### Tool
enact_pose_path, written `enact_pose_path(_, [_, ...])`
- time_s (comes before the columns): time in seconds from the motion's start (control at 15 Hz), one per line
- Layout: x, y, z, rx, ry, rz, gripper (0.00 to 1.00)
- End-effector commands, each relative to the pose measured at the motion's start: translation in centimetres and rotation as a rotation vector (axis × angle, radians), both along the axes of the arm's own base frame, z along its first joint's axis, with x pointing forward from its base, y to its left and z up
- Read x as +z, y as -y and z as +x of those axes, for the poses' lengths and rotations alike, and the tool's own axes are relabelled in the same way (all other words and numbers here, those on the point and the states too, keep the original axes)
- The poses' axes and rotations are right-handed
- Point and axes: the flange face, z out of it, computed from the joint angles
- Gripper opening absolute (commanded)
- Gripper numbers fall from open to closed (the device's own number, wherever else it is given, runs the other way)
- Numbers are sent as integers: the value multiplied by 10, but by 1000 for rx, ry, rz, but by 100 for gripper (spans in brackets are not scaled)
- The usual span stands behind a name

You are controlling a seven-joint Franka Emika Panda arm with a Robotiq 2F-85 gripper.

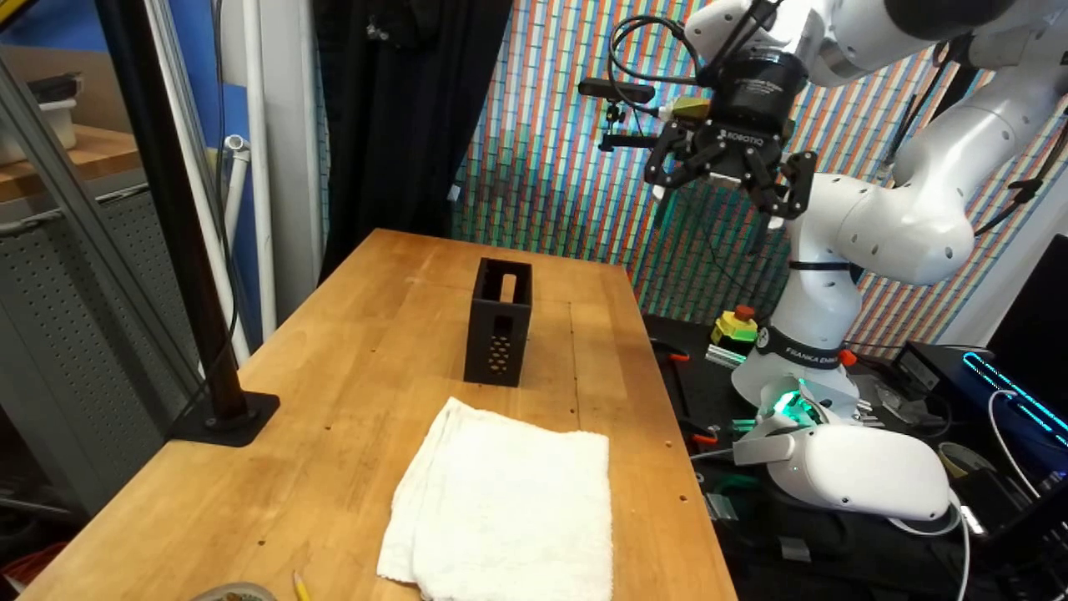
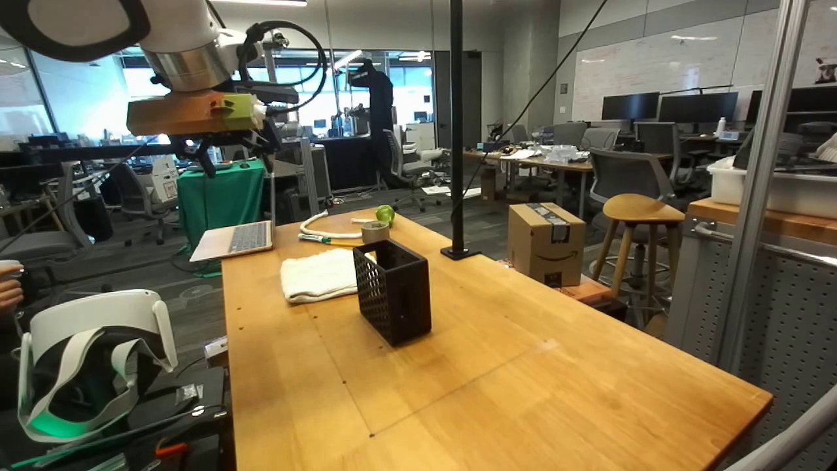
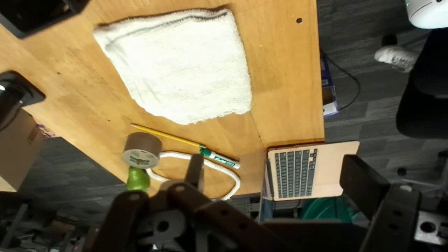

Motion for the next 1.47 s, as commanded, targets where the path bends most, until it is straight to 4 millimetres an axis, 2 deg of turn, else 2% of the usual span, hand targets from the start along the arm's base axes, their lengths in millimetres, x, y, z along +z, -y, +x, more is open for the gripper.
enact_pose_path(0.0, [-6,-59,-8,154,98,-72,100])
enact_pose_path(0.2, [-18,-100,-7,236,153,-123,100])
enact_pose_path(0.33, [-29,-123,4,274,180,-162,100])
enact_pose_path(0.47, [-37,-141,24,291,200,-202,100])
enact_pose_path(0.8, [-63,-168,79,322,183,-292,100])
enact_pose_path(1.07, [-100,-190,104,370,178,-370,100])
enact_pose_path(1.4, [-131,-217,124,431,185,-446,100])
